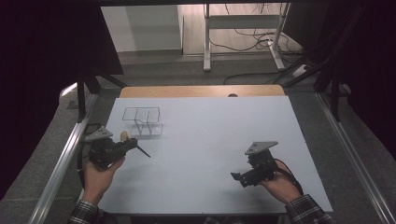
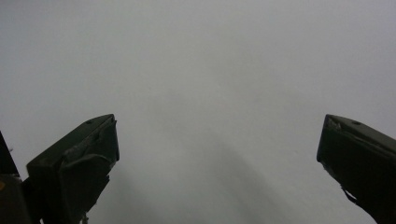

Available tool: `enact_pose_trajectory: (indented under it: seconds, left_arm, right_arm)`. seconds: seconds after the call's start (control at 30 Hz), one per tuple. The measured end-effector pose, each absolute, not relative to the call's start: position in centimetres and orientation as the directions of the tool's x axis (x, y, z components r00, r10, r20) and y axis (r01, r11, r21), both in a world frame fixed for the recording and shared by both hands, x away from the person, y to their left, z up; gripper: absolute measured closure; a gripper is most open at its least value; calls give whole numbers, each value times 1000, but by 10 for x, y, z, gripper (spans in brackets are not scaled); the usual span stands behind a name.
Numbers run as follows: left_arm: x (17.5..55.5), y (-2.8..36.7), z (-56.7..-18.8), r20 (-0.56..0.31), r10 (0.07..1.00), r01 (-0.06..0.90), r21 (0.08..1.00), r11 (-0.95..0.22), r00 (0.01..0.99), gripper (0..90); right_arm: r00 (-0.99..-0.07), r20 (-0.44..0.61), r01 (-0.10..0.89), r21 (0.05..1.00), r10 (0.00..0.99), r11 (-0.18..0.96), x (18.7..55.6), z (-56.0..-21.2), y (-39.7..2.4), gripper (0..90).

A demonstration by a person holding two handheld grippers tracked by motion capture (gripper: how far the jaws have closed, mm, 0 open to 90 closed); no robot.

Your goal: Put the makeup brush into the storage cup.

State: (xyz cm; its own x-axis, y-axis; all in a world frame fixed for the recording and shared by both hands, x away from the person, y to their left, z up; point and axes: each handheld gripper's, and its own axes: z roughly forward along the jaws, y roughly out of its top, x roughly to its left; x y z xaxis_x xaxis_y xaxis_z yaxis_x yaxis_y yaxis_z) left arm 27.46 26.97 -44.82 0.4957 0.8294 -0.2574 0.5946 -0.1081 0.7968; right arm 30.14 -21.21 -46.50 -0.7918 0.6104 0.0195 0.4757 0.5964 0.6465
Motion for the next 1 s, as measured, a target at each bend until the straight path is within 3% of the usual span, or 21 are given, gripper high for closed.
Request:
enact_pose_trajectory:
  seconds: [1.0]
  left_arm:
    - [274, 300, -447, -211, 885, 596, 798, -90, 415, 834]
  right_arm:
    - [-701, 12, 564, 622, 713, 544, 284, -469, -278, 0]
